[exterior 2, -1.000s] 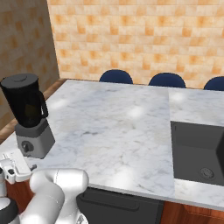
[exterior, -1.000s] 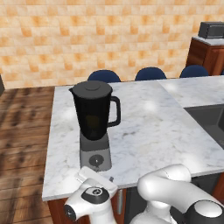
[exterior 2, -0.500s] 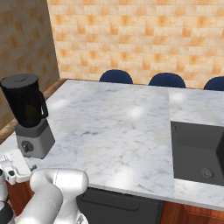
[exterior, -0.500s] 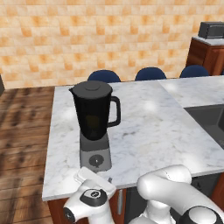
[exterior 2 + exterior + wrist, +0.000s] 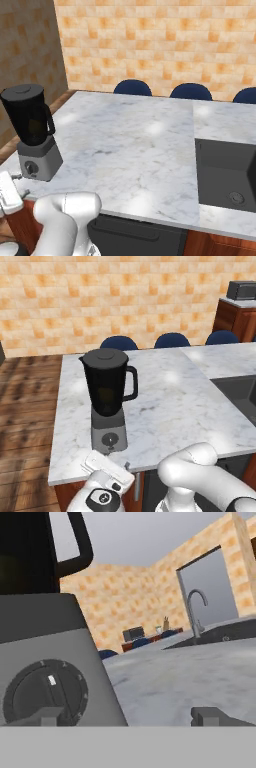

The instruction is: Open the blender lid, put the pear in the blender, close the lid, and start the blender.

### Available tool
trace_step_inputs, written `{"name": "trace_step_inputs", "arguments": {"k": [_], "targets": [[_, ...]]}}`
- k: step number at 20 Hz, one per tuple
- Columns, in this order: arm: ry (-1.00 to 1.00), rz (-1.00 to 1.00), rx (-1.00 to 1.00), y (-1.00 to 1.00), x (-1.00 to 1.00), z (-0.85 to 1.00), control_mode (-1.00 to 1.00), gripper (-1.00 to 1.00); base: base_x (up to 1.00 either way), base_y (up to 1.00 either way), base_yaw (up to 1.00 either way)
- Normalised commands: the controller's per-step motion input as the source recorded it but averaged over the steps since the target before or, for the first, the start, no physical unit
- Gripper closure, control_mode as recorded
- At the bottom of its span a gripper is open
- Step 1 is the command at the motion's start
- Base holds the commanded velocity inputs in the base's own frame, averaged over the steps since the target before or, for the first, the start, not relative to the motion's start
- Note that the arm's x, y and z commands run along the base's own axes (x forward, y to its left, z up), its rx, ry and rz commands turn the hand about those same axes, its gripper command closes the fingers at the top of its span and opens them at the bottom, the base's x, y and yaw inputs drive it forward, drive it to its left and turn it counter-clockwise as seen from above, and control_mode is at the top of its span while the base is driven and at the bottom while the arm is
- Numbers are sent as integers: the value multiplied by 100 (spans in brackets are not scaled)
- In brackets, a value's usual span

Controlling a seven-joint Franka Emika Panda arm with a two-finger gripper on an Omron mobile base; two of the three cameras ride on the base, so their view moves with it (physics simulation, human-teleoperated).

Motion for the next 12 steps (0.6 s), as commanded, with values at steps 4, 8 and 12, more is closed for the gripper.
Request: {"name": "trace_step_inputs", "arguments": {"k": [4, 8, 12], "targets": [[-13, 0, -4, 2, -23, 100, -100, -100, 0, 0, 0], [-8, 0, -9, 6, -11, 99, -100, -100, 0, 0, 0], [-5, 0, -9, 7, -14, 92, -100, -100, 0, 0, 0]]}}
